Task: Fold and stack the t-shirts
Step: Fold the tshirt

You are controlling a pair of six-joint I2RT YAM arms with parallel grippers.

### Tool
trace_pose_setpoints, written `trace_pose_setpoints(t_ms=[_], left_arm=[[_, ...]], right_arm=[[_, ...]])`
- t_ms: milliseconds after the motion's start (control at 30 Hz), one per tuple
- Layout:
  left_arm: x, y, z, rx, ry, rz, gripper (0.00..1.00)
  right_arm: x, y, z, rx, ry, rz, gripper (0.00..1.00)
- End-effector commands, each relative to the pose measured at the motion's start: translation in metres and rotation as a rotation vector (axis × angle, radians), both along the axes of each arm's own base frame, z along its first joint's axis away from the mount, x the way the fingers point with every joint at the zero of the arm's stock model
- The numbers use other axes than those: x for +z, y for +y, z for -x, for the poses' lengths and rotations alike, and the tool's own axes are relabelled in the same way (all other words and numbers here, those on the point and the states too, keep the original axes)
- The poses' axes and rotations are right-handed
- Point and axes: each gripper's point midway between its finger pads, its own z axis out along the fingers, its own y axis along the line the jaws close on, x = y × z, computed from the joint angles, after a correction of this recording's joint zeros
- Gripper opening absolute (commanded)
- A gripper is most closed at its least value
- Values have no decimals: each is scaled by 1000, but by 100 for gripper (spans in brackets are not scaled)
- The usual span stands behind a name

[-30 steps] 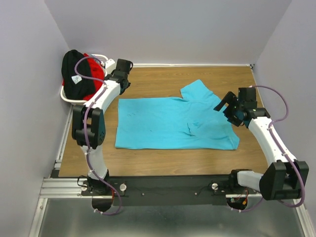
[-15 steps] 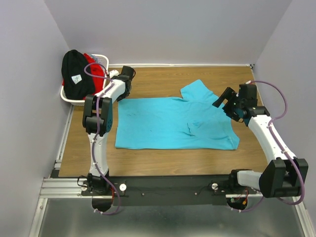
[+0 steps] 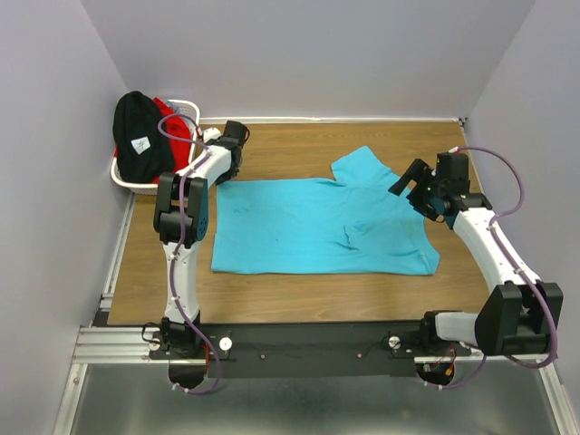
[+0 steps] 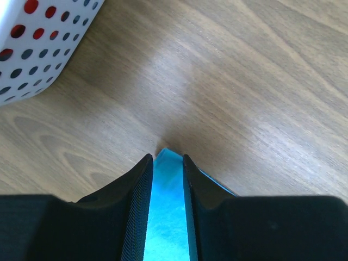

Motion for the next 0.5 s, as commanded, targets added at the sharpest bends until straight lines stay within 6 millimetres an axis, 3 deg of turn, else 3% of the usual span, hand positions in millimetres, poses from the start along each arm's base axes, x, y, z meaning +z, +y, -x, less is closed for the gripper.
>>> trace_pose_setpoints(t_ms=[0, 167, 467], left_arm=[[7, -3, -13, -12, -45, 16, 36], [14, -6, -16, -33, -68, 33, 34], [-4, -3, -7, -24, -9, 21, 33]], right_arm=[[-6, 0, -5, 22, -3, 12, 100], [-13, 1, -7, 25, 10, 7, 100], [-22, 0, -16, 27, 24, 16, 100]])
